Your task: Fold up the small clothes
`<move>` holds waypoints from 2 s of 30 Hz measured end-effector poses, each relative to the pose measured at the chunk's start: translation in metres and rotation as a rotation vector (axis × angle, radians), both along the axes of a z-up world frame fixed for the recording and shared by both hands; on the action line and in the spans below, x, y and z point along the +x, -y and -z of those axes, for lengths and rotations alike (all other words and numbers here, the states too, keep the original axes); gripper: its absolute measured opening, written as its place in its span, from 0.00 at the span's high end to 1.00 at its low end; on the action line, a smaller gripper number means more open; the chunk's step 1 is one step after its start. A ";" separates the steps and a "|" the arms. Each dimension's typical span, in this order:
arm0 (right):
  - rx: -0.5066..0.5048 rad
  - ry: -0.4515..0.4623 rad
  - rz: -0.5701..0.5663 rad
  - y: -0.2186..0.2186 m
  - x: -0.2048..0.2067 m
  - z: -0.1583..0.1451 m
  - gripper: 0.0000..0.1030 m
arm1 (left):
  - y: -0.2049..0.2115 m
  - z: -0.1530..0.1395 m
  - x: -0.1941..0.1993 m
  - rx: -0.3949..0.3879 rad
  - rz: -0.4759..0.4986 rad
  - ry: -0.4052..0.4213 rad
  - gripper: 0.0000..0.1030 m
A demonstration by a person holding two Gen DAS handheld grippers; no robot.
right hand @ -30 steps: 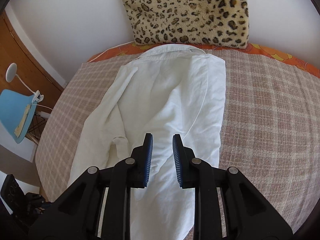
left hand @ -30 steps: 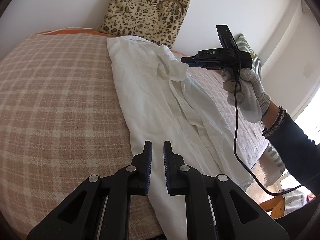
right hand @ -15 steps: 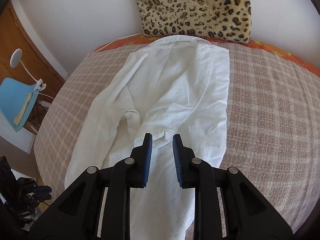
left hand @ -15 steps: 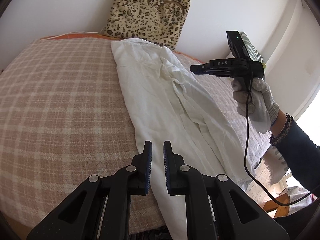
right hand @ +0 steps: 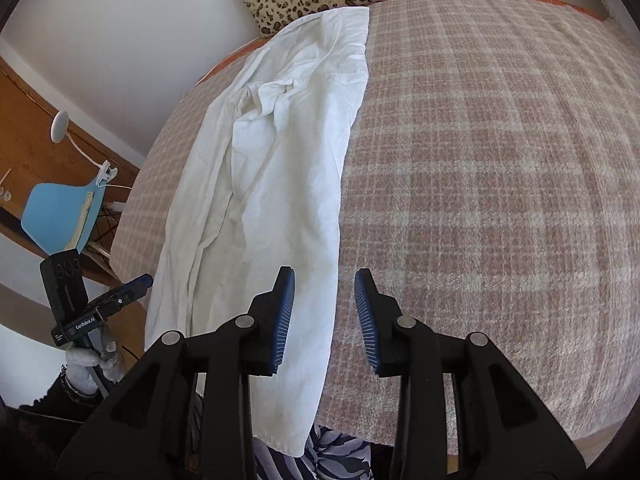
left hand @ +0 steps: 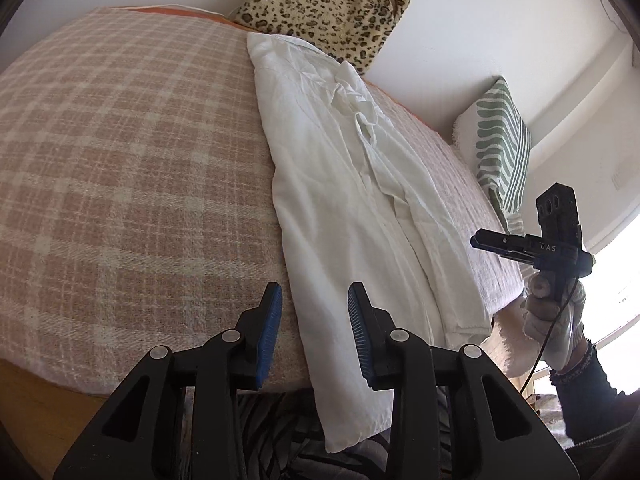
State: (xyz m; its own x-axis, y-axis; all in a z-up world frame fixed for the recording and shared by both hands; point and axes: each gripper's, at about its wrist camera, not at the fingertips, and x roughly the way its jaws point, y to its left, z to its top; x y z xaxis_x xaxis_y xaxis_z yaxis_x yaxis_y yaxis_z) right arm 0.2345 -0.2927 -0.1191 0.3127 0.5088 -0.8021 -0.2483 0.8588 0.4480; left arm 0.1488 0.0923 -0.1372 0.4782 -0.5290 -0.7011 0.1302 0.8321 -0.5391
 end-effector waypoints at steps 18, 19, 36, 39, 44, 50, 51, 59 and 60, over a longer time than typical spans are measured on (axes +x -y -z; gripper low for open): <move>0.093 -0.057 0.029 0.011 -0.079 0.029 0.59 | 0.062 -0.072 0.060 0.076 0.219 0.140 0.69; 0.101 -0.057 0.033 0.012 -0.080 0.030 0.59 | 0.072 -0.078 0.073 0.089 0.242 0.151 0.69; 0.225 -0.129 0.019 0.018 -0.104 0.047 0.58 | 0.184 -0.048 0.231 0.071 0.396 0.036 0.75; 0.220 -0.156 0.018 0.011 -0.103 0.059 0.58 | 0.194 -0.039 0.243 0.083 0.398 0.018 0.75; 0.241 -0.162 0.009 0.001 -0.103 0.064 0.89 | 0.206 -0.025 0.255 0.135 0.419 -0.002 0.75; 0.174 -0.017 -0.008 -0.014 -0.123 0.018 0.95 | 0.209 0.000 0.271 0.208 0.385 -0.050 0.75; 0.175 0.009 -0.012 -0.016 -0.128 0.010 0.96 | 0.210 0.006 0.271 0.222 0.385 -0.057 0.75; 0.103 -0.082 -0.020 -0.013 -0.135 0.042 0.97 | 0.208 0.002 0.259 0.251 0.387 0.010 0.76; 0.106 -0.077 -0.024 -0.011 -0.136 0.040 0.97 | 0.209 -0.005 0.251 0.258 0.405 0.037 0.76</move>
